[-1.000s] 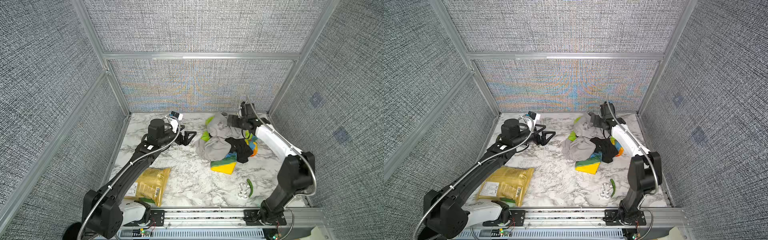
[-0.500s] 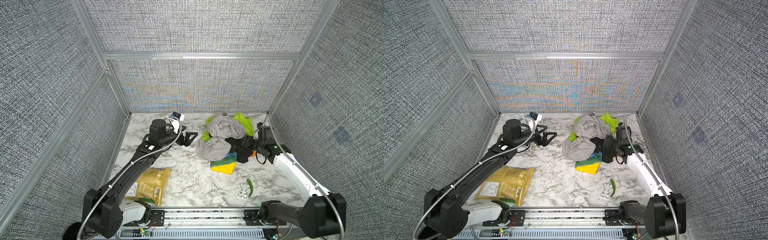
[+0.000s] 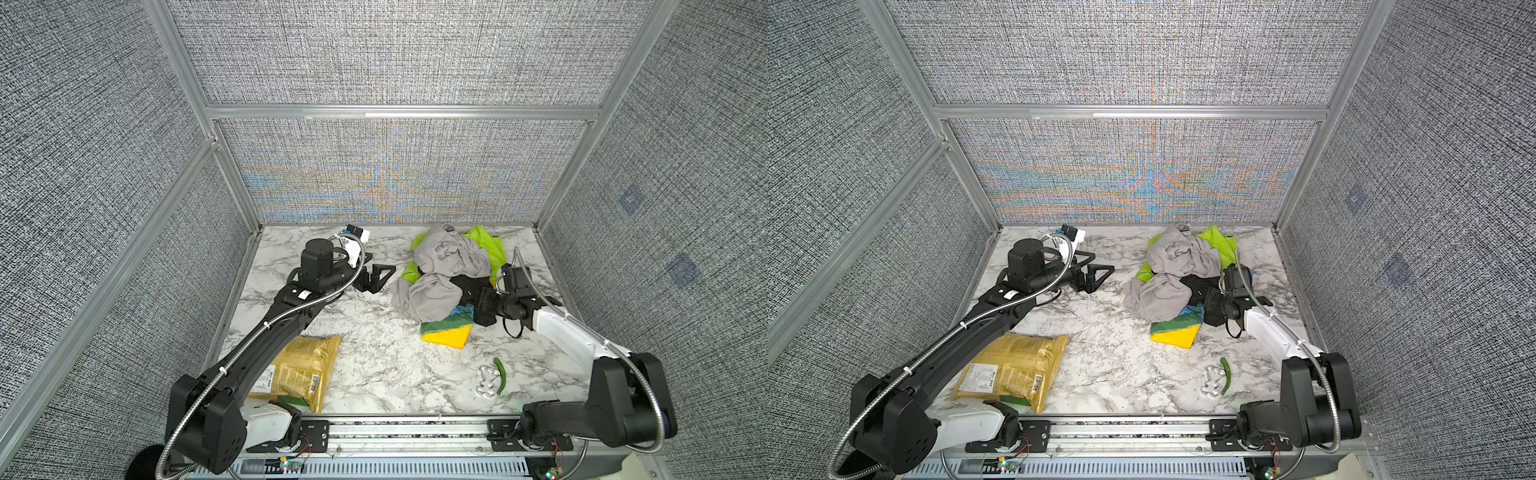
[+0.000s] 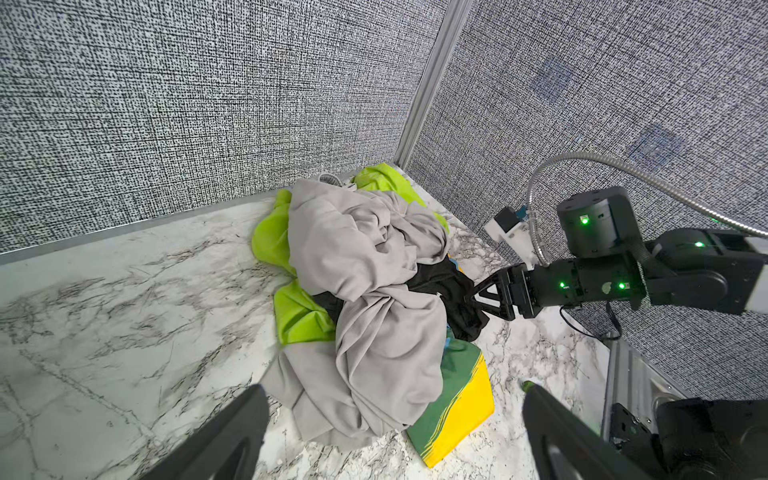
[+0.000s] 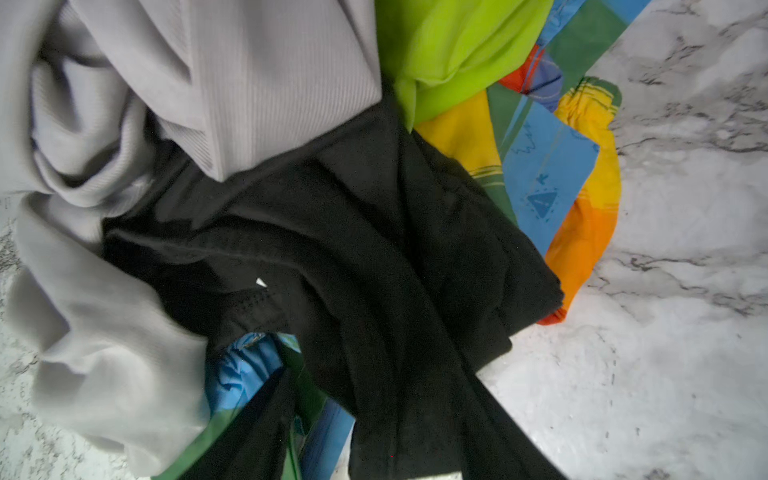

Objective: Pick out a specific cloth from the pile

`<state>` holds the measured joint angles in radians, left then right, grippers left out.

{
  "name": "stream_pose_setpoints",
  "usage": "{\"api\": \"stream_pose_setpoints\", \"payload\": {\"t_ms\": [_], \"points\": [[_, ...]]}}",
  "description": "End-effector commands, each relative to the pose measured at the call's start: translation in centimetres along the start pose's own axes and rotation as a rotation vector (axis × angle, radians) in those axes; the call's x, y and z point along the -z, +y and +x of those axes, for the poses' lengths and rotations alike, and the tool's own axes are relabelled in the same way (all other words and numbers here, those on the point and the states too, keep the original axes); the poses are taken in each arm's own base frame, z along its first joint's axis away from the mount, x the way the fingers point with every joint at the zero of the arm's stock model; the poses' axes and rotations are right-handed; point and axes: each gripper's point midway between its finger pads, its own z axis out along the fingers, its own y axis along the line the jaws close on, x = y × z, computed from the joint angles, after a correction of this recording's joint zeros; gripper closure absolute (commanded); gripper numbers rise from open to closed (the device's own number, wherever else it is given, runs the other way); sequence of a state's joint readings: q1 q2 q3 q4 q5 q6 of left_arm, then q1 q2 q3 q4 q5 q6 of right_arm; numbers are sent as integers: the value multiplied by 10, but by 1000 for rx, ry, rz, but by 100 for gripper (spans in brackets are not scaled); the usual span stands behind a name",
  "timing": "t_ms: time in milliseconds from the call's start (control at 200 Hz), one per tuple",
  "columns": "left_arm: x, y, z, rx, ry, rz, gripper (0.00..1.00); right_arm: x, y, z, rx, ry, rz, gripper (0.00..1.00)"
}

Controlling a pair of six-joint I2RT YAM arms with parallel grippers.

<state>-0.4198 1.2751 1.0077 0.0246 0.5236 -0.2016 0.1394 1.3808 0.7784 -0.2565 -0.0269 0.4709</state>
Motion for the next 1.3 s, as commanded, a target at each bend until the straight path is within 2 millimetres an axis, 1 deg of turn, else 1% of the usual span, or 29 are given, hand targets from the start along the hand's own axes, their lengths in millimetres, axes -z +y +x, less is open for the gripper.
{"api": "stream_pose_setpoints", "payload": {"t_ms": [0,125,310,425,490,766,1011,1041,1101,1111,1126,1226,1296], "points": [[-1,0,-3,-18,-9,-2,1,-5,1,-9,5,-36,2,40],[-1,0,-3,-19,-9,-2,1,-9,-1,-9,4,-33,12,47],[1,-2,-5,-22,-14,2,1,-8,-2,-13,2,-37,27,72],[1,-2,-6,-24,-15,0,1,-2,-3,-15,-1,-46,36,85],[1,-3,-6,-26,-16,0,1,3,-2,-17,-3,-56,32,89],[0,-2,-4,-23,-13,0,1,34,0,-31,9,-120,31,97],[1,-4,-5,-26,-14,4,1,71,6,-53,21,-200,22,97],[1,-4,-6,-27,-16,4,1,73,8,-55,21,-209,17,97],[1,-5,-6,-26,-17,6,1,72,7,-52,22,-197,20,97],[1,-4,-6,-26,-17,6,1,78,10,-61,21,-218,10,97],[1,-4,-6,-26,-16,5,1,79,12,-63,21,-222,8,97],[1,-4,-5,-29,-17,1,1,80,15,-65,17,-216,-8,98],[2,-4,-6,-32,-19,-5,1,87,18,-71,17,-238,-20,99]]}}
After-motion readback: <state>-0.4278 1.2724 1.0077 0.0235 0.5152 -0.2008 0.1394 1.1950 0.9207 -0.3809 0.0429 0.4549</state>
